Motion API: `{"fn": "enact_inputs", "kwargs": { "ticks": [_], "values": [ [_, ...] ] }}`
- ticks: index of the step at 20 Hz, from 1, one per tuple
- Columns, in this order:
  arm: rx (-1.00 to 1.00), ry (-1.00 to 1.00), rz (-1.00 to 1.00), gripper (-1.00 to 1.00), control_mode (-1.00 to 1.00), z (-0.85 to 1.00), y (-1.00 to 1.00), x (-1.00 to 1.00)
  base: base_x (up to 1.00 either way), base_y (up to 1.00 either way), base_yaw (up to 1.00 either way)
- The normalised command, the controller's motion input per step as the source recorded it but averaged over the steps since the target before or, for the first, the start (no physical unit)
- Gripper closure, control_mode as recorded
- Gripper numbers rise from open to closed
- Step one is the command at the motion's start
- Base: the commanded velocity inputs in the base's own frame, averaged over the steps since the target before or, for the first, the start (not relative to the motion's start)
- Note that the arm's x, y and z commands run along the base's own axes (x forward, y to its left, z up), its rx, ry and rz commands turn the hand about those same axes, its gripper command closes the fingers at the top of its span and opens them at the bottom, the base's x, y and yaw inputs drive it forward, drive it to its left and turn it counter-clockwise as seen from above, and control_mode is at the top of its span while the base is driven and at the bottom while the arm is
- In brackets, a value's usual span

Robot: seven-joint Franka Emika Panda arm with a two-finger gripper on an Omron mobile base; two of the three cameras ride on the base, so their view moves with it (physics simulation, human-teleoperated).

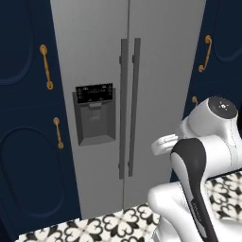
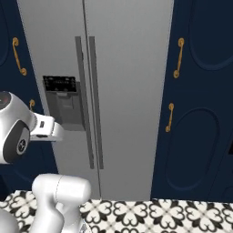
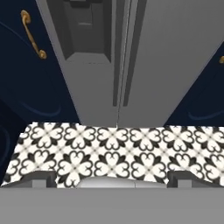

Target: Grab a lemon wedge from the fridge and one ice cube from the ice bowl, and put them in the glass of lemonade.

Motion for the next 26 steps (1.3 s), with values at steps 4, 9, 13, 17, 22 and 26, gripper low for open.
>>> {"fn": "enact_inputs", "kwargs": {
  "ticks": [4, 9, 13, 17, 22, 26],
  "values": [
    [0.00, -0.24, 0.00, -1.00, -1.00, 0.04, -0.55, 0.35, 0.00, 0.00, 0.00],
    [0.00, -0.19, 0.00, -1.00, -1.00, 0.03, -0.22, 0.96, 0.00, 0.00, 0.00],
    [0.04, -0.01, 0.00, -1.00, -1.00, 0.13, 0.00, 1.00, 0.00, 0.00, 0.00],
    [0.00, -0.13, 0.00, -1.00, -1.00, 0.01, 0.00, 0.86, 0.00, 0.00, 0.00],
    [0.00, -0.03, 0.00, -1.00, -1.00, 0.03, 0.00, 0.89, 0.00, 0.00, 0.00],
    [0.00, -0.02, 0.00, -1.00, -1.00, 0.00, 0.00, 0.90, 0.00, 0.00, 0.00]
  ]
}}
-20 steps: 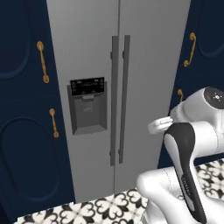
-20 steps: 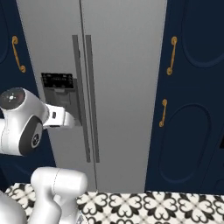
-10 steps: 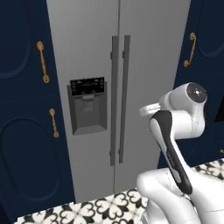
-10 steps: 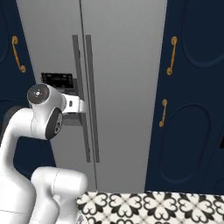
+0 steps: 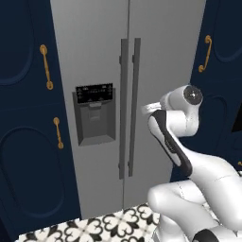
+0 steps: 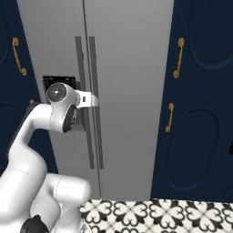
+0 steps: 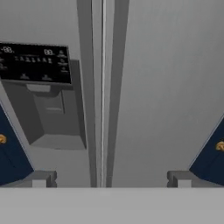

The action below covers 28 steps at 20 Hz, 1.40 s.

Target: Grab a lemon wedge from the fridge and one ice cube from the ice bowl, and put them in the glass of lemonade.

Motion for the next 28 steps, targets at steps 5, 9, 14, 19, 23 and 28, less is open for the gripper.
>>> {"fn": "enact_inputs", "kwargs": {
  "ticks": [5, 9, 14, 19, 23, 28],
  "values": [
    [-0.01, -0.07, 0.00, -1.00, -1.00, -0.02, 0.00, 0.84, 0.00, 0.00, 0.00],
    [-0.01, -0.11, 0.00, -1.00, -1.00, -0.14, 0.00, 0.70, 0.00, 0.00, 0.00],
    [0.00, -0.04, 0.00, -1.00, -1.00, -0.21, 0.00, 0.79, 0.00, 0.00, 0.00],
    [0.00, -0.01, 0.00, -1.00, -1.00, -0.19, 0.00, 0.87, 0.00, 0.00, 0.00],
    [0.00, -0.03, 0.00, -1.00, -1.00, -0.27, 0.00, 0.87, 0.00, 0.00, 0.00],
    [0.00, 0.00, 0.00, -1.00, -1.00, -0.22, 0.00, 0.91, 0.00, 0.00, 0.00]
  ]
}}
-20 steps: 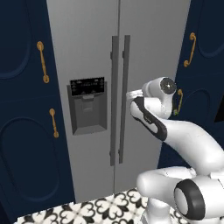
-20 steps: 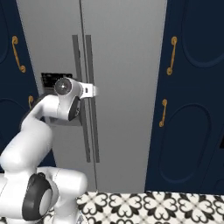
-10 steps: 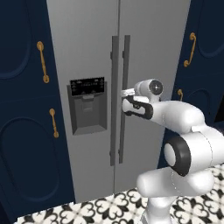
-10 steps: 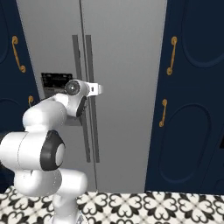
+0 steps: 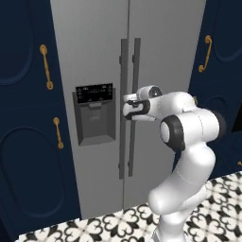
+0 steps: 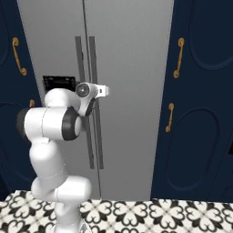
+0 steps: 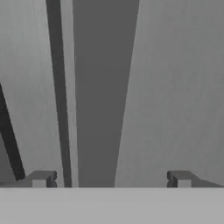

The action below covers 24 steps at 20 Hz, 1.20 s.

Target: Grab a lemon wedge from the fridge and one ice cube from the ice bowl, and put them in the glass of lemonade.

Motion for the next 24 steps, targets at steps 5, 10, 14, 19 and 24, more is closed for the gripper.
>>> {"fn": "enact_inputs", "kwargs": {
  "ticks": [5, 10, 14, 19, 24],
  "values": [
    [0.00, 0.00, 0.00, -1.00, -1.00, -0.20, -0.03, 0.99, 0.00, 0.00, 0.00],
    [0.00, 0.00, 0.00, -1.00, -1.00, -0.14, -0.15, 1.00, 0.00, 0.00, 0.00],
    [0.00, 0.00, 0.00, 1.00, -1.00, -0.14, -0.11, 0.81, 0.00, 0.00, 0.00],
    [0.00, 0.00, 0.00, 1.00, -1.00, 0.00, -0.02, 0.12, 0.00, 0.00, 0.00],
    [0.03, 0.00, 0.00, 1.00, -1.00, 0.08, -0.42, -0.91, 0.00, 0.00, 0.00]
  ]
}}
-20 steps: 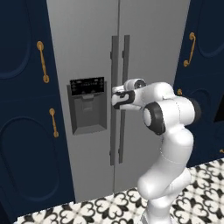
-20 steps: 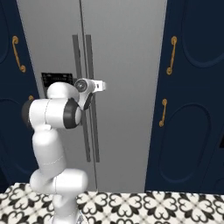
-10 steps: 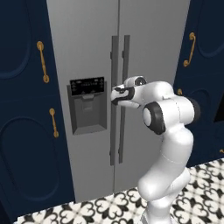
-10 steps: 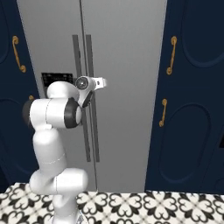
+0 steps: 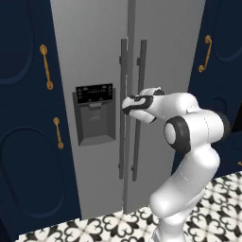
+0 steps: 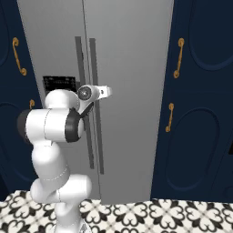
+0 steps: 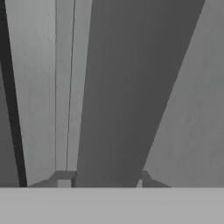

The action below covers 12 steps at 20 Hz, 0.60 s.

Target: Grab a lemon wedge from the fridge and one ice cube from the ice bowl, and put them in the glass of lemonade.

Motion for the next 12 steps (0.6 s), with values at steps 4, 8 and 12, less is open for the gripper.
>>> {"fn": "enact_inputs", "kwargs": {
  "ticks": [4, 8, 12],
  "values": [
    [0.11, 0.00, -0.05, 1.00, -1.00, 0.06, -0.89, -1.00, 0.00, 0.00, 0.00],
    [0.15, 0.00, -0.04, 1.00, -1.00, 0.02, -1.00, -1.00, 0.00, 0.00, 0.00],
    [0.16, 0.03, -0.03, 1.00, -1.00, 0.10, -1.00, -1.00, 0.00, 0.00, 0.00]
  ]
}}
